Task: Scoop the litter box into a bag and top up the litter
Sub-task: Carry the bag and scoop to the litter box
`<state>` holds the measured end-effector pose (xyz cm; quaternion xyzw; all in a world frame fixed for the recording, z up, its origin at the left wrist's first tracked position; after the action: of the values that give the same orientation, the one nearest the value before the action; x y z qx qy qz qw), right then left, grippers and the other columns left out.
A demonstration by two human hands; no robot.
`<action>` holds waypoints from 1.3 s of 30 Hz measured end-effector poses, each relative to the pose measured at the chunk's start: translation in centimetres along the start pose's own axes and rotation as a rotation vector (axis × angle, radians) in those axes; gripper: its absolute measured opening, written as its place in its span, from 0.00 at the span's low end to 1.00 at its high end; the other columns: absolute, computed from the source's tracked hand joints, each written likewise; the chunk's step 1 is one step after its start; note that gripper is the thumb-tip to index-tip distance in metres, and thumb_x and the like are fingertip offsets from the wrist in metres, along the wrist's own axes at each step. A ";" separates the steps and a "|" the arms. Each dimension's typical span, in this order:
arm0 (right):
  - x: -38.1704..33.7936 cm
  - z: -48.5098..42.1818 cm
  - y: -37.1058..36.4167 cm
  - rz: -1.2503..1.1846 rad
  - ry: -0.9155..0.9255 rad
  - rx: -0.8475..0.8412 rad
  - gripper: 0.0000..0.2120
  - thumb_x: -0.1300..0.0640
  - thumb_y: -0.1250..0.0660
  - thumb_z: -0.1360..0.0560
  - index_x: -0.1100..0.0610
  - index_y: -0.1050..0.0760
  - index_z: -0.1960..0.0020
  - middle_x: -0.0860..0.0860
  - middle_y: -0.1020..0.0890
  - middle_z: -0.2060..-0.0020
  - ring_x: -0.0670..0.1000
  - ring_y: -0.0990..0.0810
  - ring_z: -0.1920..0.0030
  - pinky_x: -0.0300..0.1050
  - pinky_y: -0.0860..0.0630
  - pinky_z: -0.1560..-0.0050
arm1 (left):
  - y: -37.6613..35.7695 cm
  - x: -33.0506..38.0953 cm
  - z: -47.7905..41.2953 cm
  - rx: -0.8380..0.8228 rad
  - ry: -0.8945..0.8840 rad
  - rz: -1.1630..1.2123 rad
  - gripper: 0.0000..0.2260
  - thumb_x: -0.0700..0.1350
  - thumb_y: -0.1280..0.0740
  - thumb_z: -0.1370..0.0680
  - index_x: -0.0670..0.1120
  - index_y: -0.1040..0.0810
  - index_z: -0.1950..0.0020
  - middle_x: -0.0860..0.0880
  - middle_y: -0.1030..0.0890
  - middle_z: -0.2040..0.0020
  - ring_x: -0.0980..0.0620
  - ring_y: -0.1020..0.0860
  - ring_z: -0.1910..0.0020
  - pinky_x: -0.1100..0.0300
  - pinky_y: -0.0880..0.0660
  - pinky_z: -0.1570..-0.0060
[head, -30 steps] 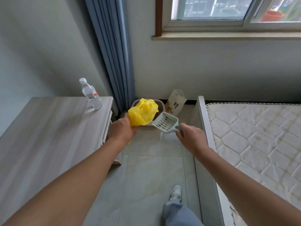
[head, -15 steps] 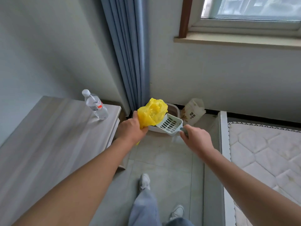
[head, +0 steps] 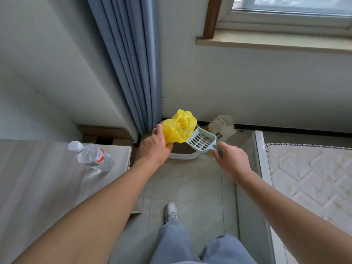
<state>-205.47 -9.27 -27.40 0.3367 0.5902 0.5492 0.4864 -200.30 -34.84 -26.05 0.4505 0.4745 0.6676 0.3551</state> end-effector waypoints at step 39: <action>13.6 -27.3 -55.6 -0.164 0.017 0.096 0.16 0.44 0.41 0.19 0.55 0.24 0.43 0.53 0.16 0.57 0.58 0.19 0.58 0.51 0.22 0.61 | -53.5 -11.6 -28.3 0.161 0.055 -0.030 0.24 0.52 0.33 0.23 0.42 0.34 0.31 0.38 0.19 0.44 0.36 0.21 0.44 0.48 0.27 0.53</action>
<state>-227.69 -14.74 -86.51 0.3054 0.6457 0.4814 0.5080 -220.39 -38.29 -84.19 0.4521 0.5428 0.6341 0.3147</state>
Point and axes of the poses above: each hand's wrist, its own z-axis away from the middle knuckle, its own y-axis out of the back of the hand, x = y × z, the point moved 6 cm from there along -z, towards the middle knuckle
